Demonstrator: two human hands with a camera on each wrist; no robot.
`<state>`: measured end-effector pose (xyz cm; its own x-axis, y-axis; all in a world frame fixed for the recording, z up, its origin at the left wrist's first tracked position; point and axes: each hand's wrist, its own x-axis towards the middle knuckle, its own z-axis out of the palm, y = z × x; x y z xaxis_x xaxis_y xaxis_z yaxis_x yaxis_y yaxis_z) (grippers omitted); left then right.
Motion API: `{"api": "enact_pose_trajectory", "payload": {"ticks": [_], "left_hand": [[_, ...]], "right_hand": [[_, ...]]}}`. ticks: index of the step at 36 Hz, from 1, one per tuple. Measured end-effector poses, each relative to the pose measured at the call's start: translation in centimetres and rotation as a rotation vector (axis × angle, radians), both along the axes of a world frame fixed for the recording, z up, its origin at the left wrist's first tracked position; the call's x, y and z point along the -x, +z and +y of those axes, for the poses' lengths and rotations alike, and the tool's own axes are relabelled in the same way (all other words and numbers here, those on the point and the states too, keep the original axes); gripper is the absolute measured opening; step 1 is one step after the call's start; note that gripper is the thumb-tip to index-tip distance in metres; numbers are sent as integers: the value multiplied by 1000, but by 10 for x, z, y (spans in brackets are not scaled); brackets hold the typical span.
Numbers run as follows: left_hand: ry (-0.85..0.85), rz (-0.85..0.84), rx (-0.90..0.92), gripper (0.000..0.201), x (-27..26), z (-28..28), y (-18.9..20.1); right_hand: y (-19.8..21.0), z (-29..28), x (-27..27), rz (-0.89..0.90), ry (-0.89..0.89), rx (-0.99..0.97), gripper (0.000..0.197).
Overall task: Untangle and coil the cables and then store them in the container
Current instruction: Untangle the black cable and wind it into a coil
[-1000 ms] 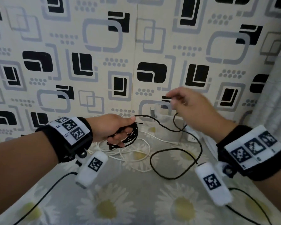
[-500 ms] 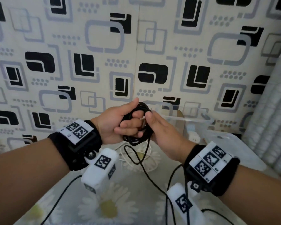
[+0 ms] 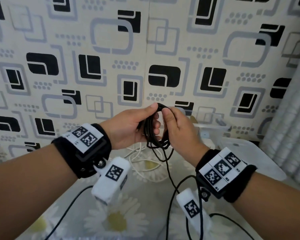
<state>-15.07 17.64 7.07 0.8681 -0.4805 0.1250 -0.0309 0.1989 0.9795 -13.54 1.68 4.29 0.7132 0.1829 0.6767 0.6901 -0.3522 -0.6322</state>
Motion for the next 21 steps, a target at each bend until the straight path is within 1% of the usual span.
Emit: {"api": "enact_pose_trajectory", "payload": {"ticks": [2,4,6,9,11,14,18,21], "left_hand": [[25,40,-82,57,-3,7,6],[75,63,-161,71,-5,8,13],[107,63,-219,74,-5,6,18],[136,36,-294,71,-1,-5,19],[177,1,-297,62,2,-14,15],[224,-19,-237,47,6,-23,11],[156,29,-104,41,8,-26,7],[140,-50,-95,36,8,-26,6]], "right_hand": [[2,-4,2,-45,-23,83,24],[2,-6,3,-59,-48,165,29],[2,-6,3,-65,-66,221,31],[2,-7,2,-92,-87,290,31],[2,-7,2,-105,-98,319,29],[1,-7,3,-104,-85,294,28],[-3,-9,3,-97,-71,221,23],[-3,-9,1,-106,-58,189,32]]}}
